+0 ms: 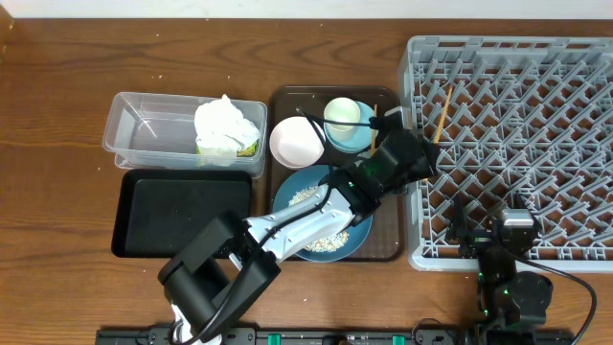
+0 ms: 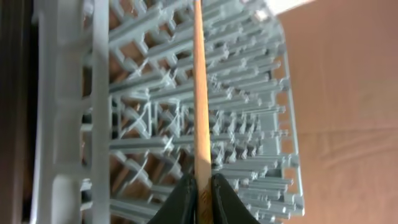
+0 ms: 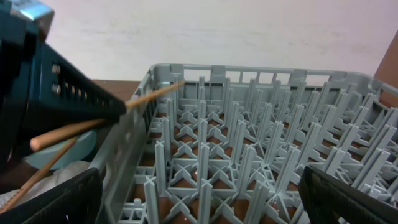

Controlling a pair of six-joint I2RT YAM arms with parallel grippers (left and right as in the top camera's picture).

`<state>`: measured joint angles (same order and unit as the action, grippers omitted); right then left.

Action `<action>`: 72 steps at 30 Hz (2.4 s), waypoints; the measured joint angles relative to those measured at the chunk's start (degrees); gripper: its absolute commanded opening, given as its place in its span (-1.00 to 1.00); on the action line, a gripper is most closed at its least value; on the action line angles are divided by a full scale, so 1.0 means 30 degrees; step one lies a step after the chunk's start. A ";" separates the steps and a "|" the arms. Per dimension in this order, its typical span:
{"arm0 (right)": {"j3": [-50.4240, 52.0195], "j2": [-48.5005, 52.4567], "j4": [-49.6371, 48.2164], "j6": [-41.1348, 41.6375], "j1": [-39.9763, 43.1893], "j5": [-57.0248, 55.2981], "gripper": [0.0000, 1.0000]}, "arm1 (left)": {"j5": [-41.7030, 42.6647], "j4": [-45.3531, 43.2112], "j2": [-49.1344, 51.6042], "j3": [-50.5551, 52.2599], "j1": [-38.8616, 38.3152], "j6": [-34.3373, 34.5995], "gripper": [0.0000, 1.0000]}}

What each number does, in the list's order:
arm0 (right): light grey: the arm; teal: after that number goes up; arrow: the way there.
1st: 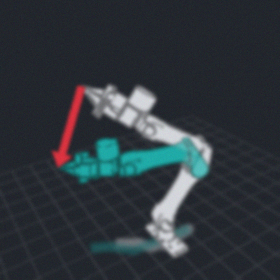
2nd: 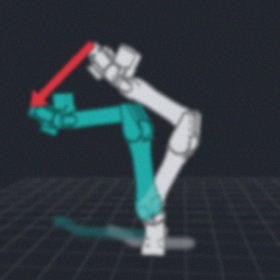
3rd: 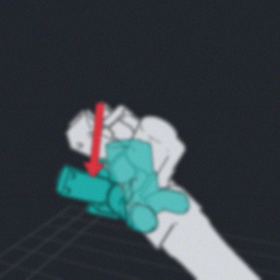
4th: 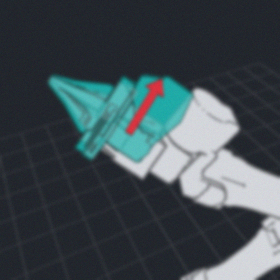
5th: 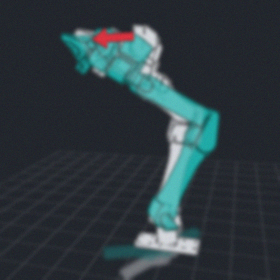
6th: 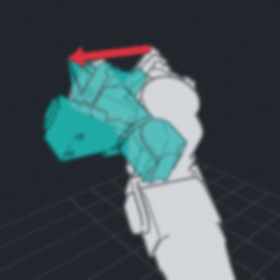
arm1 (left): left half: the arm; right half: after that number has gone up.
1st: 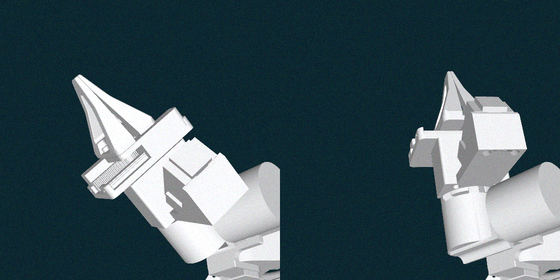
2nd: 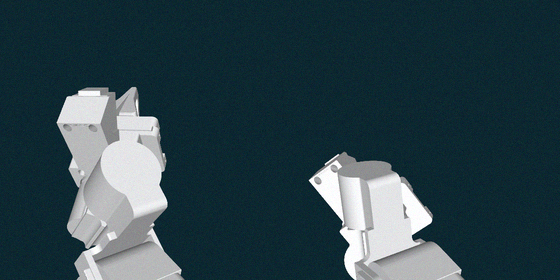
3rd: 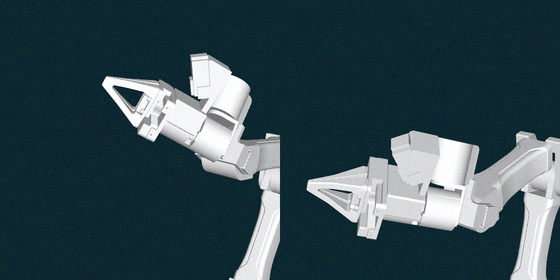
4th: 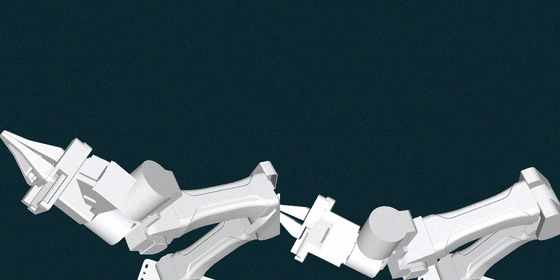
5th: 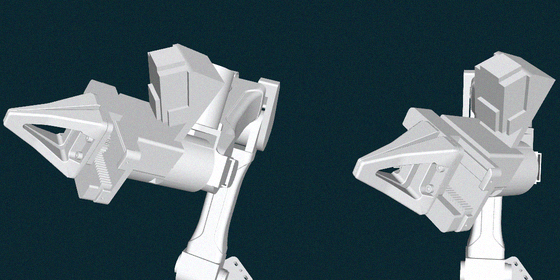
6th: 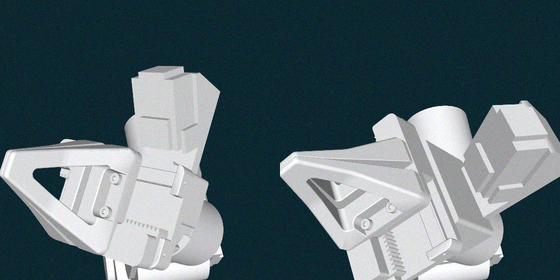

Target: Sort waste into correct bins and load items into the dishwasher rack

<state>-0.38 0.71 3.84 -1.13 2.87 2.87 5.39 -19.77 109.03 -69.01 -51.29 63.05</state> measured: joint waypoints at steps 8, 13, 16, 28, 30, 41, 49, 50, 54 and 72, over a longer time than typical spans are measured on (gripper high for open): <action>0.0000 0.0000 0.0000 0.0000 0.0000 -0.0007 0.99 | -0.1450 -0.0306 0.0015 0.0000 0.0000 0.0000 -0.73; 0.0000 0.0000 0.0000 0.0000 0.0000 -0.0007 0.98 | -0.1719 -0.1311 0.0386 0.0000 -0.0015 0.0007 -0.73; 0.0000 0.0000 0.0000 0.0000 0.0000 -0.0007 0.99 | -0.1821 -0.1756 0.0765 0.0000 -0.0066 0.0000 -0.73; 0.0000 0.0000 0.0000 0.0000 0.0000 -0.0007 0.99 | -0.2492 -0.2062 0.1093 0.0000 -0.0109 0.0044 0.08; 0.0000 0.0000 0.0000 0.0000 0.0000 0.0000 0.99 | -0.2331 -0.2076 0.1093 0.0000 -0.0160 0.0044 0.09; 0.0000 0.0000 -0.0007 0.0000 -0.0007 -0.0007 0.99 | -0.0415 -0.0437 0.0641 0.0007 -0.0146 -0.2929 -0.07; 0.0000 0.0000 0.0000 0.0000 0.0000 -0.0007 0.98 | -0.0153 0.5887 -0.3191 0.0066 0.0641 -0.7839 -0.07; 0.0000 0.0000 -0.0007 0.0000 0.0000 0.0000 0.99 | -0.0277 0.6521 -0.3643 0.0066 0.0634 -0.8568 -0.07; 0.0000 0.0000 0.0000 0.0000 -0.0007 0.0000 0.99 | -0.1071 0.8488 -0.4131 0.0051 0.0590 -1.0193 -0.06; 0.0000 0.0000 0.0000 0.0000 0.0000 0.0000 0.99 | -0.4393 0.8466 -0.0969 0.0066 0.0597 -1.2320 -0.06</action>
<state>-0.38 0.71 3.84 -1.13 2.87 2.87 -7.79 5.63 106.13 -68.82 -49.50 26.09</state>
